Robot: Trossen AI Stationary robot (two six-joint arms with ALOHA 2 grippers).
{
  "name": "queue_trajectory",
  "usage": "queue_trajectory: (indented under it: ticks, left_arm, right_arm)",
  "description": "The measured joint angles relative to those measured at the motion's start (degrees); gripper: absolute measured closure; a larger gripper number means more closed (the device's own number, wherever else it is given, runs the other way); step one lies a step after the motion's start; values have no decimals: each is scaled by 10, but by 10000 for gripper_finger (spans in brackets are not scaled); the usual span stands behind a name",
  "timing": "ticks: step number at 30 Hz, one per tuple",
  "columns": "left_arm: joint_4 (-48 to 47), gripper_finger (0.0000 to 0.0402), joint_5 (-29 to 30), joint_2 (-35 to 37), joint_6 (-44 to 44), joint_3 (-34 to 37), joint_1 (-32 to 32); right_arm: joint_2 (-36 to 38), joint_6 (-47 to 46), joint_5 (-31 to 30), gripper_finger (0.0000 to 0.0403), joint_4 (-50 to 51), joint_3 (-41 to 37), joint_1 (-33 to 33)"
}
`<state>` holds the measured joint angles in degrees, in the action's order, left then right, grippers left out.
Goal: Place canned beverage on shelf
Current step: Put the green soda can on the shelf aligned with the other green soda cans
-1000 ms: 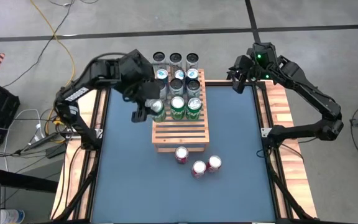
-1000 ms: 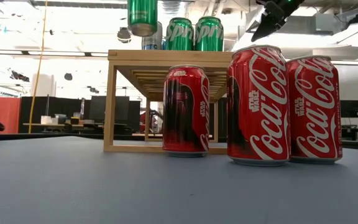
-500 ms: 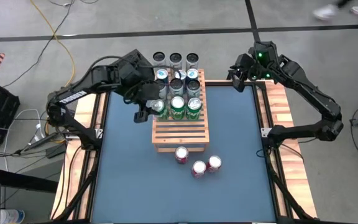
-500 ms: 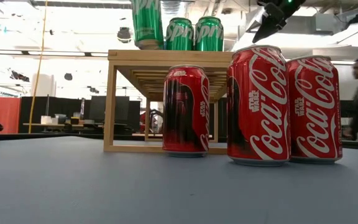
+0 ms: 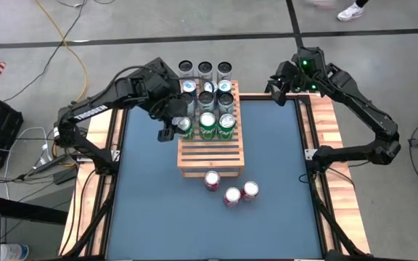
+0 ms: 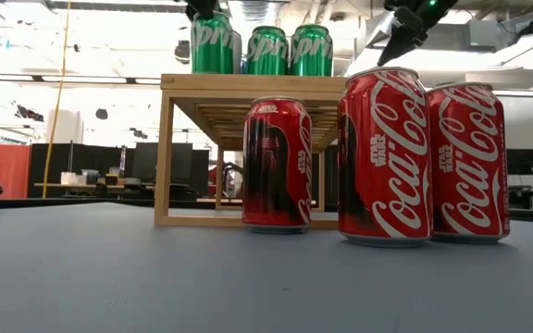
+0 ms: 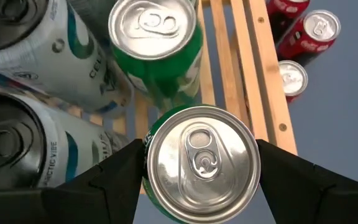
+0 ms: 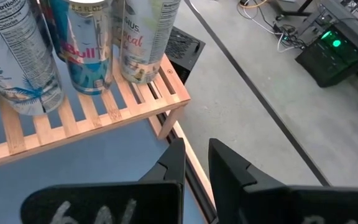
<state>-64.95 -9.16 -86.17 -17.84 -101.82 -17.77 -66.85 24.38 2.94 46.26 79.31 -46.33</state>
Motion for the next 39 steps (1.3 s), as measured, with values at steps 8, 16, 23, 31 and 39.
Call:
queue_trajectory:
  ticks: [8,16,23,31,39]
  left_arm:
    - [11,145,-16,0,-25,0,-30]
    - [18,145,-40,-1,-27,1,-33]
    - [39,145,-39,0,-29,40,-34]
    - [55,145,-37,1,-29,45,-33]
    - [57,112,-32,0,-8,45,-34]
  right_arm:
    - [0,0,0,339,0,0,0]
    - [0,1,0,339,0,0,0]
    - [0,1,0,339,0,0,0]
    - [0,1,0,339,0,0,0]
    - [0,1,0,339,0,0,0]
